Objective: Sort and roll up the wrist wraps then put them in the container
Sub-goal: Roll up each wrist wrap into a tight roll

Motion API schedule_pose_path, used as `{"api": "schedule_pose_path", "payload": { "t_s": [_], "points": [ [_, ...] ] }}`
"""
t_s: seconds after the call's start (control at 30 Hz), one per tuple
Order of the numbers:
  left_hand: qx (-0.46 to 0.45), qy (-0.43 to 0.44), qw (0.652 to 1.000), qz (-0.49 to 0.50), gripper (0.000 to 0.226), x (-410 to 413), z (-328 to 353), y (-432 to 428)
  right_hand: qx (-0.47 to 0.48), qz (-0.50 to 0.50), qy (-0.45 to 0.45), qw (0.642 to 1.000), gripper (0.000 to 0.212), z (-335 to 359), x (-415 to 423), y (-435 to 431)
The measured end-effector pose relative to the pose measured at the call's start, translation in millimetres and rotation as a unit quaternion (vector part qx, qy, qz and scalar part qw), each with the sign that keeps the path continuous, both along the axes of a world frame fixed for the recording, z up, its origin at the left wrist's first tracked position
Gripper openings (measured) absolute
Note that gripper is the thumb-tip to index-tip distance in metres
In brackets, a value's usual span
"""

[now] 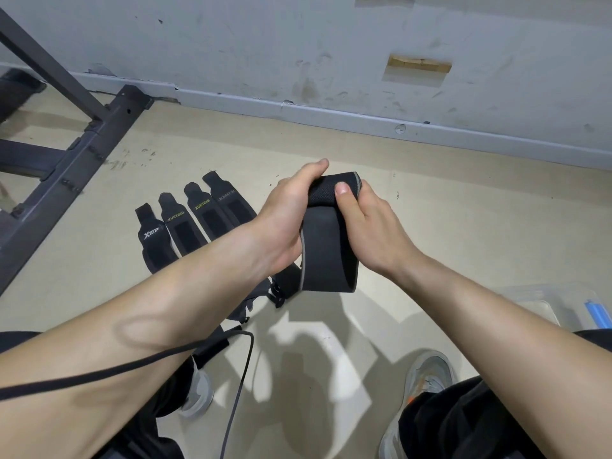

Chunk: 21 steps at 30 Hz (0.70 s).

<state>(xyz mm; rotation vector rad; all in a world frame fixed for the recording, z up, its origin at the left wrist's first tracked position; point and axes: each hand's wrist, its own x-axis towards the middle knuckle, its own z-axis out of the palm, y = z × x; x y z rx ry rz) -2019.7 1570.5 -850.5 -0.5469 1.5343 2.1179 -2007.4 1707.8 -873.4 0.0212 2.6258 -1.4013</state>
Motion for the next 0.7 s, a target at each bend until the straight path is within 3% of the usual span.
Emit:
{"api": "schedule_pose_path", "payload": {
  "t_s": [0.07,0.13,0.33,0.4,0.57,0.7],
  "points": [
    [-0.041,0.014,0.999,0.007,0.046,0.6,-2.5,-0.9,0.026,0.017,0.005,1.000,0.045,0.0,2.5,1.5],
    [-0.060,0.030,0.998,0.009,0.031,2.3,-4.6,-0.8,0.068,0.029,0.010,0.997,0.047,0.3,4.1,2.2],
    [-0.046,0.036,0.998,0.012,0.023,7.6,-7.8,-1.1,0.217,0.046,0.053,0.974,0.055,8.4,10.1,1.8],
    [-0.039,0.042,0.998,0.006,0.021,8.0,-8.4,-2.0,0.220,0.047,0.053,0.973,0.055,10.1,10.3,2.6],
    [-0.009,0.084,0.996,0.000,0.020,1.4,-4.7,-5.3,0.016,0.033,-0.015,0.999,0.043,11.7,-2.2,9.2],
    [-0.038,0.127,0.991,-0.007,0.019,-2.2,-6.5,-9.0,-0.172,0.005,-0.076,0.982,0.031,12.8,-9.3,12.1]
  ]
}}
